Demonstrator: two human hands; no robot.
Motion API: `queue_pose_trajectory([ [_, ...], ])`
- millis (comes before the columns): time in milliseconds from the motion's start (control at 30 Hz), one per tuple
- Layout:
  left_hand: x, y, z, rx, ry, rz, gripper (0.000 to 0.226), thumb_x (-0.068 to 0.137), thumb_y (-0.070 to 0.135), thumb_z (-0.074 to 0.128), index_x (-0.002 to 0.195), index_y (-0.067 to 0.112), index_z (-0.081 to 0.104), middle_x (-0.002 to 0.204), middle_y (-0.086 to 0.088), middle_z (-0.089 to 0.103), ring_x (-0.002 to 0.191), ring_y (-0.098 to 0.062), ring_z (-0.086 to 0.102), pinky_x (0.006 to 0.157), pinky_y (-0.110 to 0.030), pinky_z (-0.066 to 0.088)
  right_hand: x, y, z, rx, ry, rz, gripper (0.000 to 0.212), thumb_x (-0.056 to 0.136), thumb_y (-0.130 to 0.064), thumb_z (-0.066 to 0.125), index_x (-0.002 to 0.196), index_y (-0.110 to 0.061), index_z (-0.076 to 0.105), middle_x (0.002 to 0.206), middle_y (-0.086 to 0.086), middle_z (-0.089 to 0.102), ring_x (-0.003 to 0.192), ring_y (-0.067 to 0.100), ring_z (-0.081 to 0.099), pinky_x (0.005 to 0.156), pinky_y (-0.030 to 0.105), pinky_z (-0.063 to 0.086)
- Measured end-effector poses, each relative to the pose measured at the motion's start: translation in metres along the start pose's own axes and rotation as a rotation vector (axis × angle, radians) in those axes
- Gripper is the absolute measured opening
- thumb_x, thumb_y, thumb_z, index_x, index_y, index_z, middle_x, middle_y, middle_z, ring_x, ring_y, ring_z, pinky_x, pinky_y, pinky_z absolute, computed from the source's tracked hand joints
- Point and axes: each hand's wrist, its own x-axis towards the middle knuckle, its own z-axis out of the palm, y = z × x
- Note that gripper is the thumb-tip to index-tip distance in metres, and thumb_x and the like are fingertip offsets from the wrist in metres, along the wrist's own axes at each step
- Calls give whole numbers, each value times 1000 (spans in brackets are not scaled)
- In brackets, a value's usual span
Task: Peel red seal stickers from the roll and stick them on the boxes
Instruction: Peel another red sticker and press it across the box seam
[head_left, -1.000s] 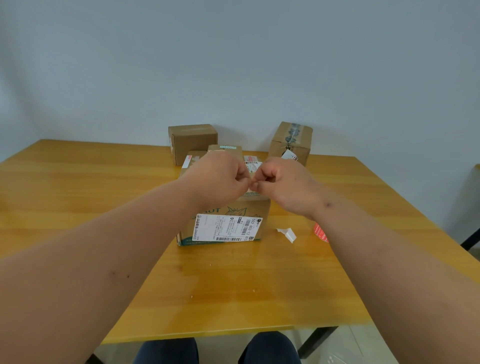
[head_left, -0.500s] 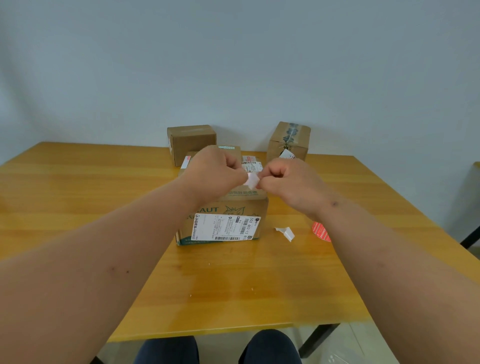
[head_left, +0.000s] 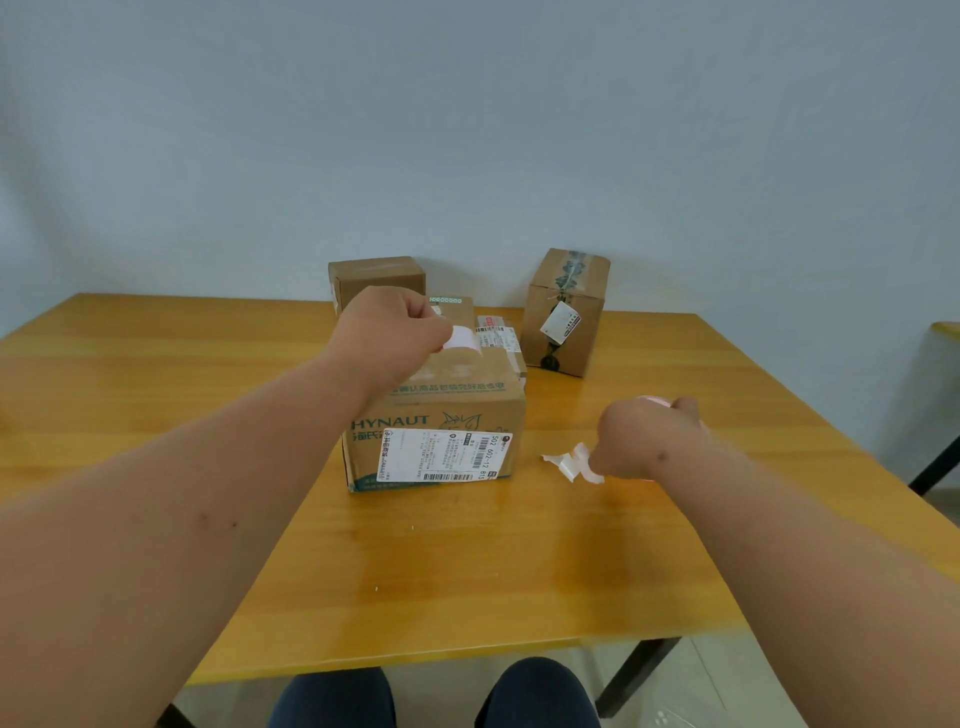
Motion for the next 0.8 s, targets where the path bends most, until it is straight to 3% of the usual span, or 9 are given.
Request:
queue_pose_trajectory([
  [133,0,0,-2,83,-13,77,21,83,12,56,78,-8,57,63,-4,48,49,-12,34,39,-10,34,6,-7,-7,99,77,-36,18,86,-26,53,68,-22,53,73,-4,55,73,17,51,92,41,35],
  [233,0,-1,-6,143,-18,150,16,86,13,55,77,2,62,66,-2,56,52,-10,42,50,-18,40,8,-14,-16,464,160,-125,5,89,-20,59,93,-24,61,97,-3,60,90,18,57,84,34,48],
  [300,-1,0,-8,186,-39,215,16,89,15,54,78,8,64,73,-2,65,57,-12,49,55,-23,45,8,-21,-24,831,215,-159,15,94,-20,55,107,-21,61,96,-3,63,82,16,58,73,31,50],
  [400,-3,0,-9,235,-55,316,19,92,18,54,78,14,65,82,0,69,70,-21,61,61,-25,49,8,-33,-41,1434,53,-98,24,100,-32,46,116,-18,56,70,4,68,54,15,54,54,29,43],
  [467,-1,-1,-10,256,-62,381,18,93,18,55,77,18,64,82,5,66,76,-19,61,66,-25,49,9,-39,-51,1649,-115,-88,34,99,-46,43,116,-19,53,65,8,67,49,16,51,52,27,39],
  [567,2,-4,-11,329,-79,513,17,91,17,59,75,21,64,80,5,63,79,-13,57,70,-27,47,14,-46,-59,1727,-212,-87,44,94,-55,46,106,-15,59,62,6,66,48,15,51,51,25,37],
  [700,9,-14,-17,478,-54,668,15,89,17,61,76,20,67,74,8,62,78,-15,54,67,-28,44,19,-51,-60,1720,-171,-122,10,92,-19,57,95,-11,62,61,2,64,49,11,51,48,23,39],
  [800,14,-18,-22,573,-38,767,17,87,19,55,75,21,67,68,8,61,69,-19,54,67,-42,48,22,-55,-59,1729,-182,-112,10,91,-19,58,93,-10,60,65,6,65,50,14,56,48,22,42],
])
